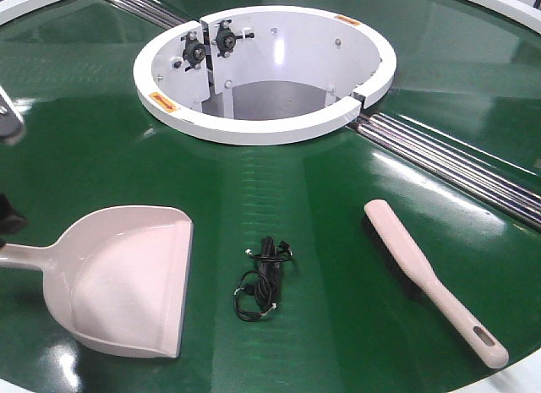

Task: Clean and inspect green conveyor with broom and dustpan
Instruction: 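Reach the left gripper down and grasp the beige dustpan handle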

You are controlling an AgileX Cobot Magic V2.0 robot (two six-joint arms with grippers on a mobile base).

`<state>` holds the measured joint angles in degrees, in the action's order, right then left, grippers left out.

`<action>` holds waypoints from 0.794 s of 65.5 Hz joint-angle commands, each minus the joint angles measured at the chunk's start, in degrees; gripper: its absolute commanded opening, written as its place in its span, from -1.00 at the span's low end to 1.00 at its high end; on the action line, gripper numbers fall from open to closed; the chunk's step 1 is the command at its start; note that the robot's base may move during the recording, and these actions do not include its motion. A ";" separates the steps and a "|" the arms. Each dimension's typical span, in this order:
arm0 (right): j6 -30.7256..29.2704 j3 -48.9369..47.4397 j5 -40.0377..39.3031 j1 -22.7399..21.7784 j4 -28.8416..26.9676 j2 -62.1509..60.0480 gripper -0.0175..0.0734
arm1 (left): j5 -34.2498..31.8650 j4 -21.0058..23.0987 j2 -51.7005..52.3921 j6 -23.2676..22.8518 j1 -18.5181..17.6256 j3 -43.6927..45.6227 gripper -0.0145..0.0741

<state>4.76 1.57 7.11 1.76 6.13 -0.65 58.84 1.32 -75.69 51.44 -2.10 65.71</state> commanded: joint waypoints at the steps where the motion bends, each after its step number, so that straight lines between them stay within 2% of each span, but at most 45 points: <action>1: -0.02 0.23 -4.26 -0.31 0.77 -0.62 -0.64 | -0.04 1.04 -1.58 5.21 0.11 1.90 0.45; 15: -0.02 0.23 -4.26 -0.31 0.77 -0.62 -0.64 | 1.53 1.09 -2.85 21.52 -1.41 1.90 0.45; 20: -0.02 0.23 -4.26 -0.31 0.77 -0.62 -0.64 | 1.69 0.44 -2.85 25.42 -1.80 1.90 0.46; 41: -0.02 0.23 -4.26 -0.31 0.77 -0.62 -0.64 | 4.55 -5.61 -6.36 24.66 -1.98 1.90 0.63; 52: -0.02 0.23 -4.26 -0.31 0.77 -0.62 -0.64 | 3.64 -6.19 -9.07 24.71 -1.98 1.90 0.63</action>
<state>4.76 1.57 7.06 1.76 6.13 -0.65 63.89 -4.54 -85.51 76.68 -3.87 65.84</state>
